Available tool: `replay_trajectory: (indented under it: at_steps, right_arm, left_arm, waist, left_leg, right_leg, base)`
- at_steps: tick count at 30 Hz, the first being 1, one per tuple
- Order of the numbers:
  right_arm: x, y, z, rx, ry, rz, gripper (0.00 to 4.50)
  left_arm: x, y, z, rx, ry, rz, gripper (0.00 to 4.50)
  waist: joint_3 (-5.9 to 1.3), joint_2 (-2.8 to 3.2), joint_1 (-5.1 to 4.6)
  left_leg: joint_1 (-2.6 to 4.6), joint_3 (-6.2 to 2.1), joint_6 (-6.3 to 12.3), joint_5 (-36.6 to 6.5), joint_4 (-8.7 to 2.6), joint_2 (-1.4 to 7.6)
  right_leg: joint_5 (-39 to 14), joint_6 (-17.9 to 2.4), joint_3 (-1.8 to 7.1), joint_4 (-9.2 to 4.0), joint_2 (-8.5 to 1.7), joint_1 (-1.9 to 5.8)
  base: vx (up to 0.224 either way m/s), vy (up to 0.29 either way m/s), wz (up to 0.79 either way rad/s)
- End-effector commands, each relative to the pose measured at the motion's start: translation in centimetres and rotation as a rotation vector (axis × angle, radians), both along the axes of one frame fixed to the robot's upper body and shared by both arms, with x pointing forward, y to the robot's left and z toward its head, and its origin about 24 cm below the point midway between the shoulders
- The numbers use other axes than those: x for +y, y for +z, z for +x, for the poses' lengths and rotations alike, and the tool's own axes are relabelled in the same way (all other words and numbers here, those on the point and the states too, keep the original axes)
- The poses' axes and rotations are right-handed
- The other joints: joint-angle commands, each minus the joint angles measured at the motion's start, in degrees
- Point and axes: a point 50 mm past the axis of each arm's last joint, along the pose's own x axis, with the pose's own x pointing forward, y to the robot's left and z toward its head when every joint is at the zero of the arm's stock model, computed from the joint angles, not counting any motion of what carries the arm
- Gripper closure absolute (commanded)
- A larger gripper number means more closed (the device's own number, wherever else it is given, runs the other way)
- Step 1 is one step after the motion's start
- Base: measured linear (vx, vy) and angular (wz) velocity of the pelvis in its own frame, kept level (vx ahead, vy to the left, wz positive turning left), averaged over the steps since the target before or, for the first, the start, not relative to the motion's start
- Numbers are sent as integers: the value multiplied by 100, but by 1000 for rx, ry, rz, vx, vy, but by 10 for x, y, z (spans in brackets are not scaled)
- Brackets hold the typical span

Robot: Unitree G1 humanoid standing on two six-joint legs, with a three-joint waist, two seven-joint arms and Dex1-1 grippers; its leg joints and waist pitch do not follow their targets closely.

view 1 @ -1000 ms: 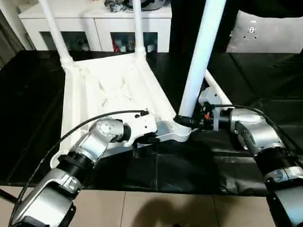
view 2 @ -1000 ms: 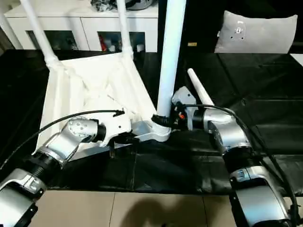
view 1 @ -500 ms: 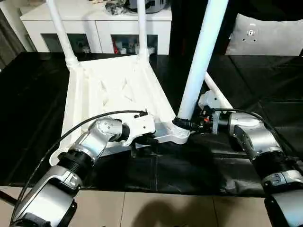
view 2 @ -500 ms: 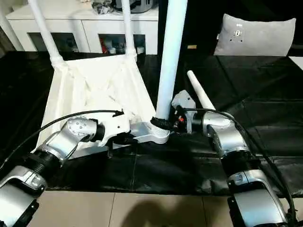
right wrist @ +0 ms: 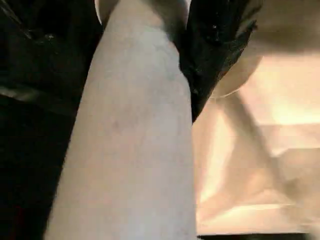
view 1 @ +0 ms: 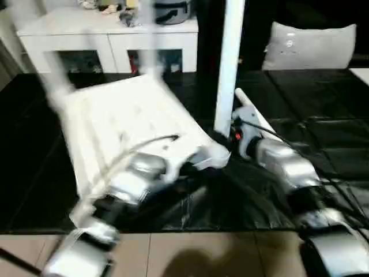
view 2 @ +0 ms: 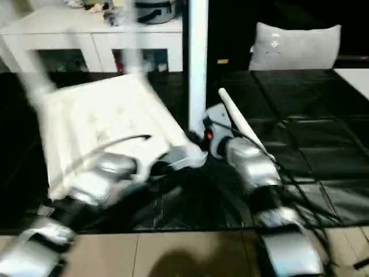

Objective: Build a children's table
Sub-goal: Insert table leg to table base

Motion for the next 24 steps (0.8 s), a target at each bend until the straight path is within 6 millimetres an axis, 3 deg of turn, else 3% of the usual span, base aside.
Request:
replay_trajectory:
  at_steps: [1,2,6,10,15,18,19,22,23,24]
  right_arm:
    - [4,-51,-24,233,-12,-70,263]
    - [6,-50,-24,229,-19,-72,263]
    - [2,-43,-20,156,-60,-50,263]
    - [-1,-35,-17,69,-72,6,263]
    - [-12,-16,-23,-101,-26,145,263]
    - [-25,-16,-31,-143,32,180,263]
    - [-32,-18,-35,-147,52,193,263]
    - [-48,-23,-41,-138,83,181,263]
    - [-54,-25,-42,-137,96,164,263]
    - [-56,-25,-43,-133,112,163,263]
  left_arm:
    - [-4,8,5,-42,-6,40,450]
    - [-2,8,5,-43,8,48,450]
    - [11,6,7,-88,32,108,450]
    - [14,7,8,-112,34,107,450]
    - [28,8,11,-153,12,124,450]
    - [38,6,10,-160,-13,143,450]
    - [42,5,9,-157,-27,141,450]
    - [46,5,6,-157,-77,132,450]
    - [46,4,3,-155,-118,128,450]
    - [47,3,2,-148,-128,129,450]
  waist:
    - [-110,39,-101]
    - [-121,25,-106]
    - [-114,2,-122]
    - [-146,8,-133]
    - [-215,12,-33]
    - [-240,-8,55]
    - [-241,33,74]
    - [-322,-12,136]
    - [-343,-31,178]
    - [-358,-27,193]
  left_leg:
    - [15,-142,184,-2418,-556,271]
    - [-44,-165,177,-2374,-580,267]
    - [-99,-175,201,-2255,-589,239]
    - [-150,-159,245,-1959,-598,256]
    - [-266,-105,462,-1111,-597,314]
    - [-282,-61,625,-797,-559,307]
    - [-281,-60,643,-701,-552,311]
    - [-322,-35,865,96,-463,272]
    - [-367,-39,1041,449,-419,264]
    - [-366,-33,1203,740,-388,259]
  right_leg:
    - [-3442,91,156,-597,-485,77]
    - [-3282,77,178,-564,-508,125]
    - [-3477,109,213,-559,-566,109]
    - [-3147,-72,285,-514,-592,119]
    - [-2000,-561,422,-337,-598,180]
    - [-1799,-746,472,-268,-600,173]
    - [-1725,-797,481,-246,-604,171]
    - [-800,-1073,499,-94,-593,219]
    - [-334,-1182,511,-9,-598,234]
    - [17,-1261,502,50,-584,220]
  base:
    - [0,0,0]
    - [0,0,0]
    - [0,0,0]
    - [0,0,0]
    - [0,0,0]
    - [17,-12,1]
    - [52,-36,2]
    - [55,-41,2]
    - [0,0,0]
    - [0,0,0]
